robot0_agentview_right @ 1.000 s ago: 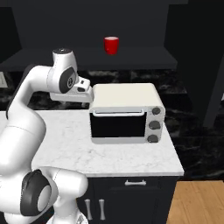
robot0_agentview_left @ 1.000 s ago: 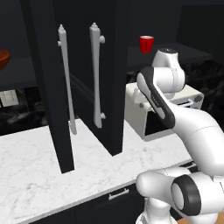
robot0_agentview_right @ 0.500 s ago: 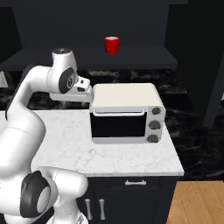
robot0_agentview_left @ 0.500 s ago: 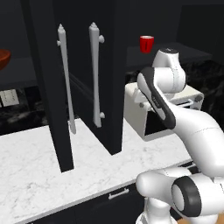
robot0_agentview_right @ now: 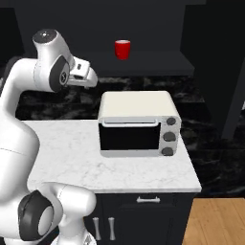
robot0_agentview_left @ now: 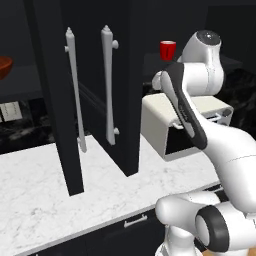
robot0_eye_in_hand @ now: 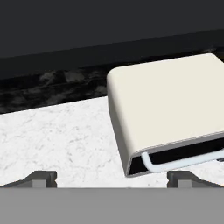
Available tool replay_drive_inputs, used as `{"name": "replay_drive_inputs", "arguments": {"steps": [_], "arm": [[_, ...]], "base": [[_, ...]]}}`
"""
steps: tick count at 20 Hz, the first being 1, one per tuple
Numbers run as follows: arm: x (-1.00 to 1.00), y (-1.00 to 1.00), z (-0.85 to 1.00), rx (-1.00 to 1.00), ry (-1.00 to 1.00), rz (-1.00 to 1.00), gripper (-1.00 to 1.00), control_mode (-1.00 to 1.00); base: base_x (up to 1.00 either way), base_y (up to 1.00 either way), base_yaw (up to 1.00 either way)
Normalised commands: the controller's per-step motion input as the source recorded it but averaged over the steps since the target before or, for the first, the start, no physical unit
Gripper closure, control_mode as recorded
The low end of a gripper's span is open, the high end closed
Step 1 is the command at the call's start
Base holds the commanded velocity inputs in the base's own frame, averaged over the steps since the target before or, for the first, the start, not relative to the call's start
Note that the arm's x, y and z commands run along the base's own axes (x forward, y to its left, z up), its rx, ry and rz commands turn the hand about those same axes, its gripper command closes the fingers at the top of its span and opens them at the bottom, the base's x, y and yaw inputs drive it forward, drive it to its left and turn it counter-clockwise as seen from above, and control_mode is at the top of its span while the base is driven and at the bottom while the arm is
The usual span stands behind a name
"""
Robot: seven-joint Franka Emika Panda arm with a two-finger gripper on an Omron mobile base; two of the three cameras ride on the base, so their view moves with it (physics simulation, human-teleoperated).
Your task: Gather all objects into one cabinet and sort the glasses and bowls to opposite sides.
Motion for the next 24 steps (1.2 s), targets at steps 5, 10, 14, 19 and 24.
{"name": "replay_drive_inputs", "arguments": {"steps": [5, 10, 14, 19, 24], "arm": [[0.06, 0.08, 0.93, 0.00, -0.30, -0.52, -1.00, -1.00], [0.01, 0.03, 0.05, 0.00, 0.00, -0.03, -1.00, -1.00], [0.35, -0.11, 0.05, 0.04, -0.05, 0.07, -1.00, -1.00], [0.41, -0.51, 0.16, 0.09, -0.14, 0.07, -1.00, -1.00], [0.18, -0.86, -0.10, -0.03, -0.17, 0.00, -1.00, -1.00]], "base": [[0.00, 0.00, 0.00], [0.00, 0.00, 0.00], [0.00, 0.00, 0.00], [0.00, 0.00, 0.00], [0.00, 0.00, 0.00]]}}
